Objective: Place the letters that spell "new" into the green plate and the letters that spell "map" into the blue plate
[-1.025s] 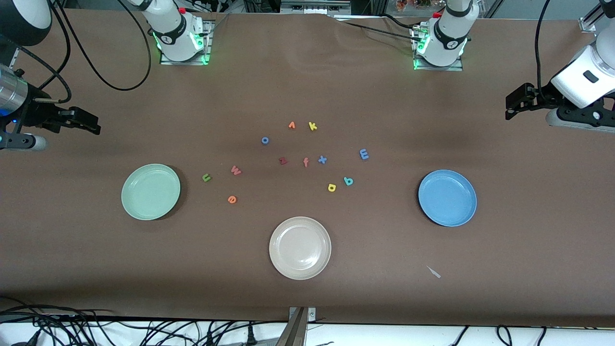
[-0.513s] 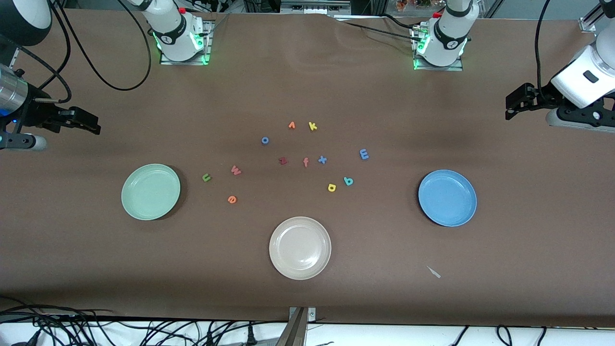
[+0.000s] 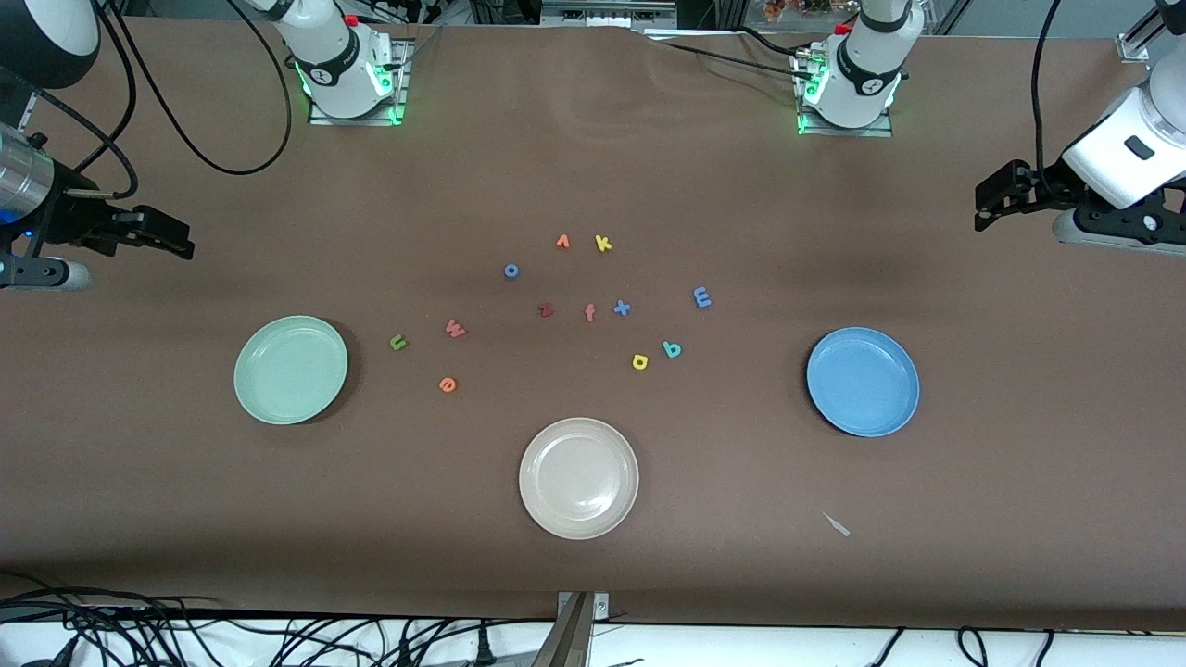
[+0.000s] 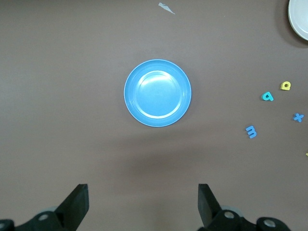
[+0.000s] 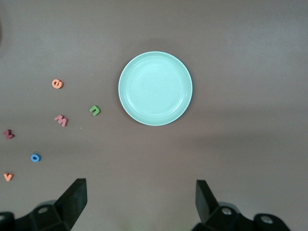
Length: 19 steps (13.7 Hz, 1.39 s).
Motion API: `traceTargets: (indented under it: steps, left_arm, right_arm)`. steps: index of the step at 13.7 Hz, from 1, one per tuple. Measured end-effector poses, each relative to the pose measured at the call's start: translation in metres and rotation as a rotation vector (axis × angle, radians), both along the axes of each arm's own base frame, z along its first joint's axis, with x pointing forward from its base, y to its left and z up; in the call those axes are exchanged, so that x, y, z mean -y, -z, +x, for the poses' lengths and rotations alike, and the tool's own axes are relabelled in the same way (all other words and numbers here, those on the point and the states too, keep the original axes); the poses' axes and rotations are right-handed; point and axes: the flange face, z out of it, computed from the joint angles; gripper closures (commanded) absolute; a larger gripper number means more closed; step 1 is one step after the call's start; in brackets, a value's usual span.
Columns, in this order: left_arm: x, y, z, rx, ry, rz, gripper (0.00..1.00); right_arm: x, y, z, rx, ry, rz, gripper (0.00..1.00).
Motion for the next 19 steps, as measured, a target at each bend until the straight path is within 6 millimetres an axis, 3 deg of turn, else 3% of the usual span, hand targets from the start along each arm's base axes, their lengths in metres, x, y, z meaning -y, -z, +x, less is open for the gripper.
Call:
traceTargets:
  steps: [14,16,19]
  left_arm:
    - [0.004,0.002,0.000,-0.004,0.006,0.000,0.00]
    - [0.016,0.009,0.003,-0.020,0.029,0.000,0.00]
    - [0.057,0.040,0.010,-0.082,0.103,-0.002,0.00]
  right_arm:
    - [0.000,0.000,0.000,0.000,0.000,0.000,0.00]
    - [0.000,0.000,0.000,0.000,0.000,0.000,0.00]
    - [0.000,0.000,0.000,-0.001,0.000,0.000,0.00]
